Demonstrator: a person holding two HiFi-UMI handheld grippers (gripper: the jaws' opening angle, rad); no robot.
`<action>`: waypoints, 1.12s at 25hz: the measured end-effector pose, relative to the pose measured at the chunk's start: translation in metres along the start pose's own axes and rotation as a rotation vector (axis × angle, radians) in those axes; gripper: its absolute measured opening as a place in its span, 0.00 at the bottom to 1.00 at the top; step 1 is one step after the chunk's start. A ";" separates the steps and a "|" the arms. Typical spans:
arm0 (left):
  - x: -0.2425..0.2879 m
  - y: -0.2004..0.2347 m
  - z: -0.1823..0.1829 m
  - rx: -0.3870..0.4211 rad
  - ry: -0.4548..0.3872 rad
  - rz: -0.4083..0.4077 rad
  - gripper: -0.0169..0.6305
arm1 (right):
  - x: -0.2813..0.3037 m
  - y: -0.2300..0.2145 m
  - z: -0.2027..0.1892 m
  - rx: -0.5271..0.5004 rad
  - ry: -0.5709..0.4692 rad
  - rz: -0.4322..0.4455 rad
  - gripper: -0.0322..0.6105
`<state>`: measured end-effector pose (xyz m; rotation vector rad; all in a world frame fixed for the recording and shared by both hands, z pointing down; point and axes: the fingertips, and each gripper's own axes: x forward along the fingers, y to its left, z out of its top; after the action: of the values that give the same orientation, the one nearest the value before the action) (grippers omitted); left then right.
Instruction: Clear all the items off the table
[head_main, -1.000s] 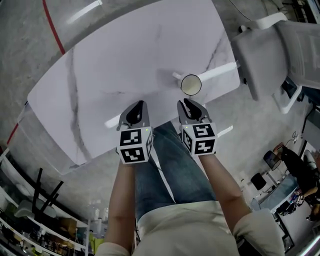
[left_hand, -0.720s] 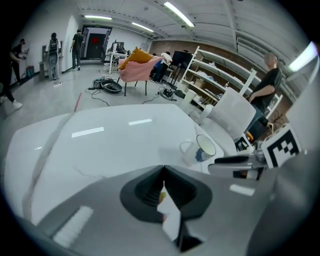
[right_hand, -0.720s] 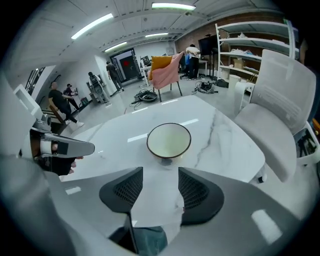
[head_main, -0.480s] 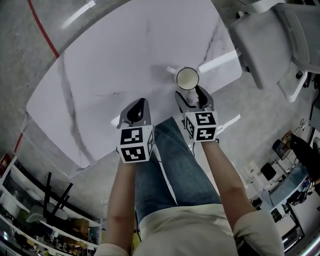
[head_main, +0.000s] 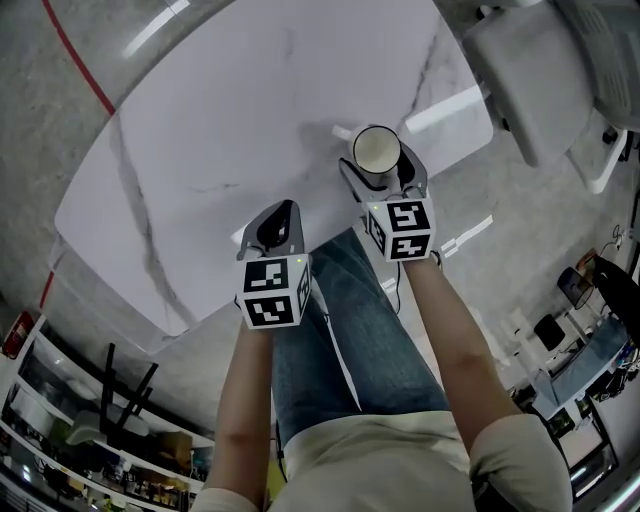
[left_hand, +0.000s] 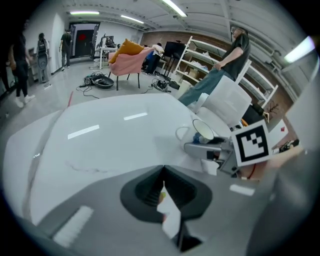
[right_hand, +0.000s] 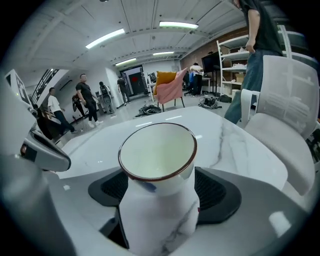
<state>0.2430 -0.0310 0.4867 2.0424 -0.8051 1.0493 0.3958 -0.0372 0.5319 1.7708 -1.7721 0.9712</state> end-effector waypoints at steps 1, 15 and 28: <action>0.000 -0.001 -0.002 0.001 0.004 -0.001 0.04 | 0.002 -0.001 0.001 -0.002 -0.007 -0.003 0.69; -0.002 -0.012 -0.012 0.010 0.020 -0.005 0.04 | 0.016 0.006 0.022 -0.170 -0.122 -0.018 0.69; -0.003 -0.021 -0.010 0.019 0.006 0.002 0.04 | 0.019 0.000 0.022 -0.167 -0.094 -0.026 0.68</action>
<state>0.2539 -0.0105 0.4824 2.0535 -0.7972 1.0681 0.3979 -0.0661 0.5311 1.7546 -1.8251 0.7181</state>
